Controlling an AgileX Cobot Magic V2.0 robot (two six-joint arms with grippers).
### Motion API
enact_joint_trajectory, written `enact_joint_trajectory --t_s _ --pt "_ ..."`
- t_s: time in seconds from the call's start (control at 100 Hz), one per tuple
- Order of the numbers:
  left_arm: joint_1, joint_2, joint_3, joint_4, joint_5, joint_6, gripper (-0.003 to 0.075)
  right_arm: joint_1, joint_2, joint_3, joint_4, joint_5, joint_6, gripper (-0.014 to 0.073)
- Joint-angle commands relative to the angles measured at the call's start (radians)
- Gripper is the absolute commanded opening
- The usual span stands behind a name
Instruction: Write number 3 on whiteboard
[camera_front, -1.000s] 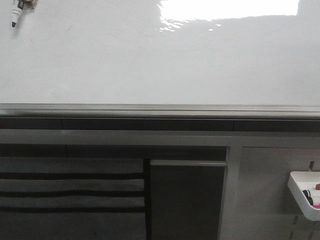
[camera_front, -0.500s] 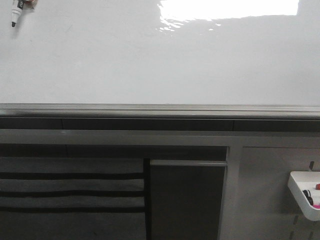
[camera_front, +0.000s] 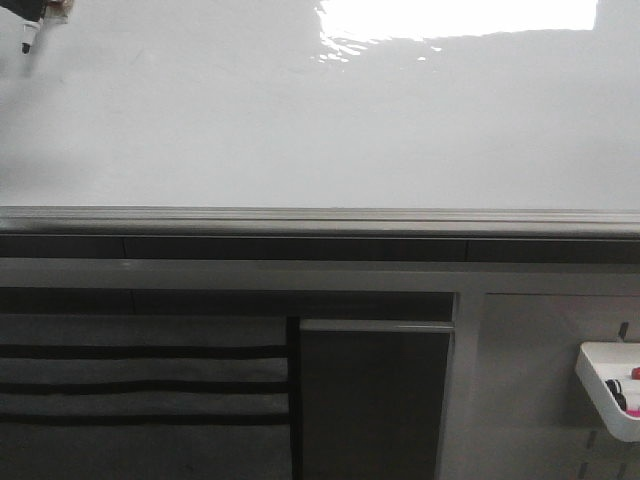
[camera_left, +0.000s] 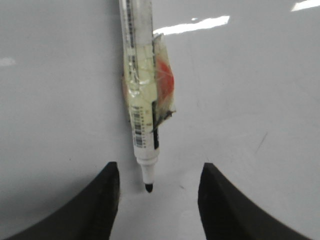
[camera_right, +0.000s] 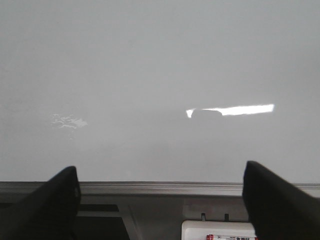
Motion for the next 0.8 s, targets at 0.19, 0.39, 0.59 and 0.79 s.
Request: enact_joint_trajectory --t_s 0.19,0.39,0.59,0.79 --pt "-0.009 0.057 -0.086 -0.007 -0.134 0.003 0.0321 -0.007 0.018 -0.035 0.003 -0.073 -0.010 0.0594" --pt "-0.009 0.074 -0.086 -0.007 -0.174 0.003 0.0312 -0.007 0.018 -0.035 0.003 -0.073 -0.010 0.0594" --pt "-0.009 0.080 -0.086 -0.007 -0.176 0.003 0.0275 -0.007 0.018 -0.035 0.003 -0.073 -0.010 0.0594" --pt "-0.009 0.082 -0.086 -0.007 -0.178 0.003 0.0132 -0.007 0.018 -0.035 0.003 -0.071 -0.010 0.0594"
